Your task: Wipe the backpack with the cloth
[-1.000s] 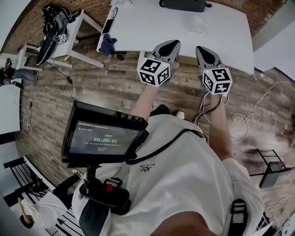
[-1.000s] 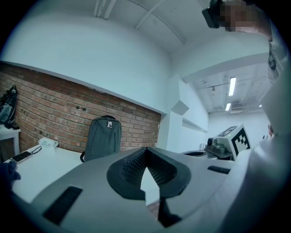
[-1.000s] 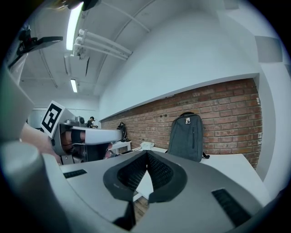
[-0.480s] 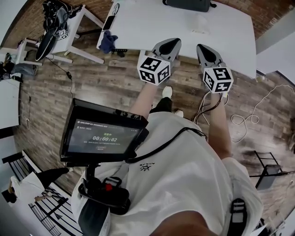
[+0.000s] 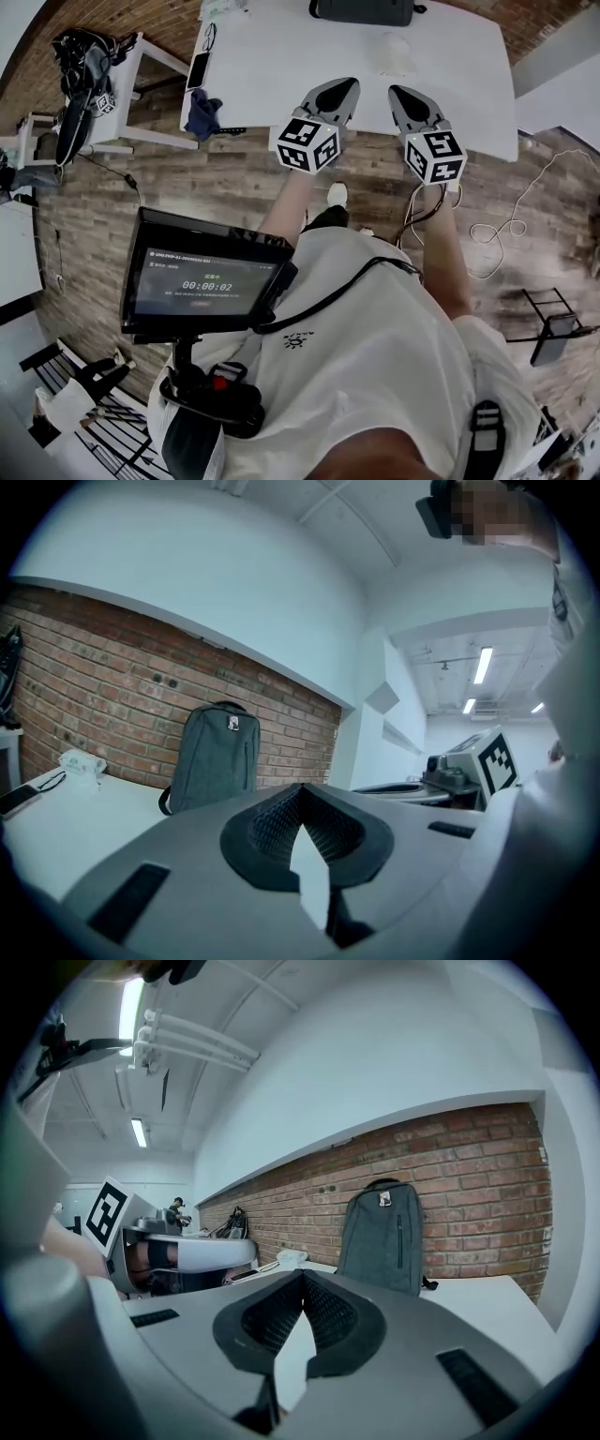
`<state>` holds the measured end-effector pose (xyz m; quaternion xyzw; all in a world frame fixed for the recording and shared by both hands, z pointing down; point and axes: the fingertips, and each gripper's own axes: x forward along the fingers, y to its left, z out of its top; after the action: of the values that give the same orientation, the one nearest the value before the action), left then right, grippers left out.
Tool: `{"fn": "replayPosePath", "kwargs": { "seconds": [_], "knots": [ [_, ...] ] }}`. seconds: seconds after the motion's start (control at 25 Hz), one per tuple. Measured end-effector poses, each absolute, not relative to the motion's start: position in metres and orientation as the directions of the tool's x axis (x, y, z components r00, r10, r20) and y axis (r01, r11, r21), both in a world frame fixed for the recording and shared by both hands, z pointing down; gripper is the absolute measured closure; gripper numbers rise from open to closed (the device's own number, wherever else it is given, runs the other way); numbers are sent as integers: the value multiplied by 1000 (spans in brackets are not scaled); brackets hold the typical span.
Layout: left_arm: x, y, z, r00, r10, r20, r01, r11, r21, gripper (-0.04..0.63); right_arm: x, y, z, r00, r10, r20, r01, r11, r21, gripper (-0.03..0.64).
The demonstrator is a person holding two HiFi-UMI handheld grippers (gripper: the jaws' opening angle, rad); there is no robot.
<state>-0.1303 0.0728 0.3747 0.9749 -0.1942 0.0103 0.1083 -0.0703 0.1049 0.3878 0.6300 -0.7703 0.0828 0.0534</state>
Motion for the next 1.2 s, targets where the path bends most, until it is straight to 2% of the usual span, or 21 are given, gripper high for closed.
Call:
{"fn": "replayPosePath", "kwargs": {
  "seconds": [0.28, 0.6, 0.8, 1.2],
  "knots": [
    [-105, -22, 389, 951, -303, 64, -310, -922, 230, 595, -49, 12, 402, -124, -966, 228, -991, 107, -84, 614],
    [-87, -14, 381, 968, -246, 50, -251, -947, 201, 594, -34, 22, 396, -57, -976, 211, -996, 42, -74, 614],
    [-71, -28, 386, 972, -226, 57, -233, -947, 220, 595, -17, 12, 408, -36, -969, 245, -996, 15, -84, 614],
    [-30, -104, 413, 950, -296, 95, -311, -914, 260, 595, 30, -57, 451, -114, -937, 329, -990, 78, -119, 614]
  ]
}}
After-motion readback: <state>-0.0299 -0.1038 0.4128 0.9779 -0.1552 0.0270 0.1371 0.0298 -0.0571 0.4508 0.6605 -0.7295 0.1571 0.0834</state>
